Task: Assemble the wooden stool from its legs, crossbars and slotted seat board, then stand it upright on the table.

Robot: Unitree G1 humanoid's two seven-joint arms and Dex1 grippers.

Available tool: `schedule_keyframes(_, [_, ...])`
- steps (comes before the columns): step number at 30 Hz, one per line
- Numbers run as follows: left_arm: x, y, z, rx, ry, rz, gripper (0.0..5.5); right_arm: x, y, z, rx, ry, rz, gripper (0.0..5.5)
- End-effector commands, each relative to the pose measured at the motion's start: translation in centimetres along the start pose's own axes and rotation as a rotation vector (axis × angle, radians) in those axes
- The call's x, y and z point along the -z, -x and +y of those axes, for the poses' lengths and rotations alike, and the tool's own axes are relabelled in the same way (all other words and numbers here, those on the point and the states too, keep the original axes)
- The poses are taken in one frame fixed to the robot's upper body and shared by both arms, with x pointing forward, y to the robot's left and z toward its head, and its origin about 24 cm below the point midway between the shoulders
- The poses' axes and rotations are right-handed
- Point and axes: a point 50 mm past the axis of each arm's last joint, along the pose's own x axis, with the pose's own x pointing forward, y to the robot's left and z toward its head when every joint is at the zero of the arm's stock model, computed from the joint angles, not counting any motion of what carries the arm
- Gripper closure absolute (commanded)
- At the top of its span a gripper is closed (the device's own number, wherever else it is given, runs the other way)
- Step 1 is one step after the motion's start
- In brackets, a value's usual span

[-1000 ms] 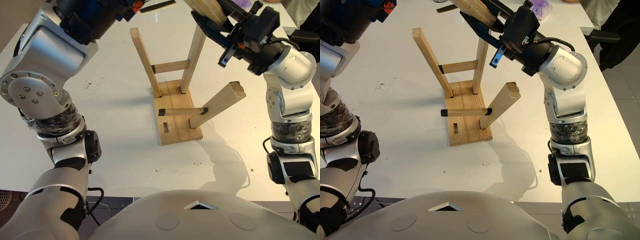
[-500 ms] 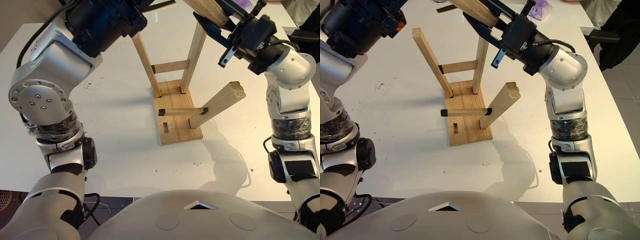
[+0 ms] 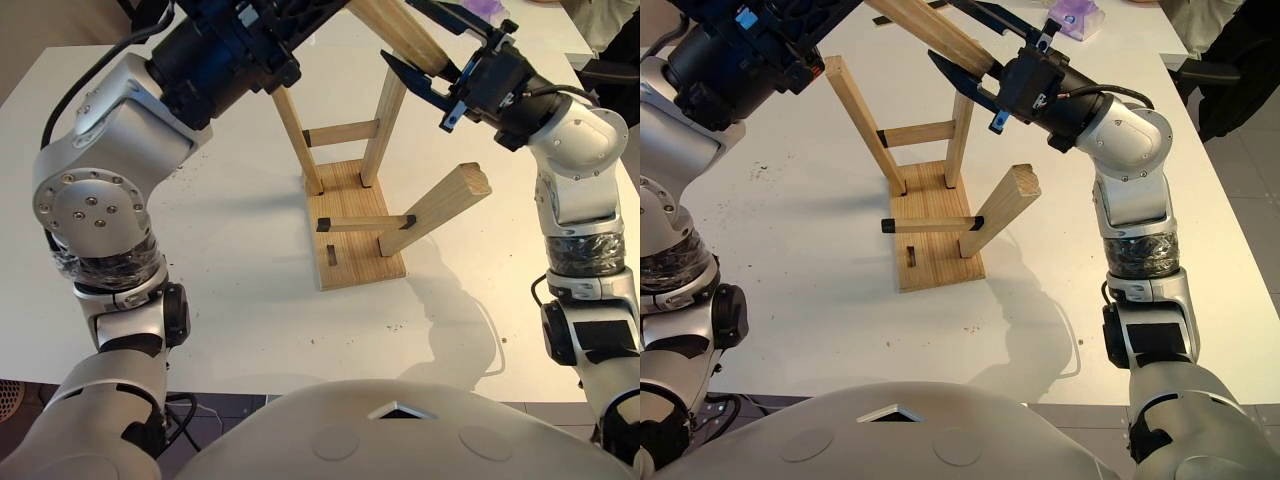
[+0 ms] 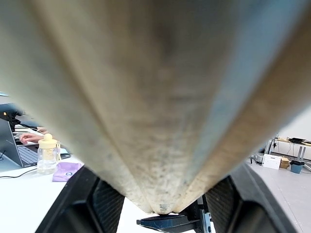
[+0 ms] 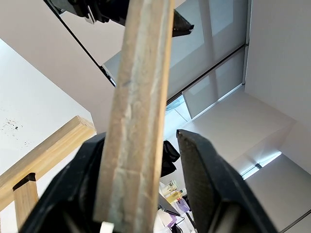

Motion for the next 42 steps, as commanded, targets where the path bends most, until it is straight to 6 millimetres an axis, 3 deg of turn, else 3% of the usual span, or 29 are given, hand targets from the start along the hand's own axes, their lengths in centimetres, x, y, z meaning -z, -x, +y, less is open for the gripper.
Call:
schedule_keyframes(1, [0.3, 0.0, 0.4, -0.006, -0.032, 0.026, 3.44, 0.0, 1.0, -1.4, 0.019, -0.002, 0.028, 3.33])
schedule_keyframes(3, [-0.2, 0.2, 0.7, -0.011, -0.094, 0.038, 3.45, 0.6, 2.2, -2.1, 0.046, -0.021, 0.077, 3.33])
schedule_keyframes(8, [-3.4, 1.1, 1.2, -0.015, -0.198, -0.011, 3.45, 4.9, 7.6, -3.0, 0.125, -0.07, 0.325, 3.33])
schedule_keyframes(13, [-4.5, 1.7, 0.9, -0.008, -0.231, 0.006, 3.45, 6.4, 9.5, -2.2, 0.124, -0.11, 0.4, 3.33])
schedule_keyframes(16, [-4.5, 3.6, 0.2, 0.003, -0.266, 0.12, 3.46, 6.7, 10.2, -2.1, 0.126, -0.114, 0.426, 3.33])
schedule_keyframes(20, [-3.8, 8.7, -0.7, -0.01, -0.331, 0.396, 3.46, 6.9, 12.1, -2.0, 0.142, -0.117, 0.489, 3.33])
schedule_keyframes(23, [-4.0, 11.3, -2.1, 0.006, -0.332, 0.509, 3.46, 6.8, 12.7, -1.3, 0.121, -0.117, 0.507, 3.33])
schedule_keyframes(26, [-2.6, 12.9, -3.6, 0.041, -0.311, 0.587, 3.46, 6.5, 12.9, -1.1, 0.109, -0.12, 0.514, 3.33])
schedule_keyframes(30, [1.0, 13.3, -4.5, 0.053, -0.264, 0.523, 3.46, 7.1, 12.4, -1.5, 0.098, -0.124, 0.523, 3.33])
schedule_keyframes(37, [6.3, 16.2, -4.0, -0.105, -0.26, 0.49, 3.46, 7.6, 10.7, -2.4, 0.059, -0.111, 0.489, 3.33])
schedule_keyframes(42, [8.6, 15.7, -3.6, -0.052, -0.199, 0.434, 3.46, 7.5, 10.0, -2.6, 0.066, -0.106, 0.444, 3.33])
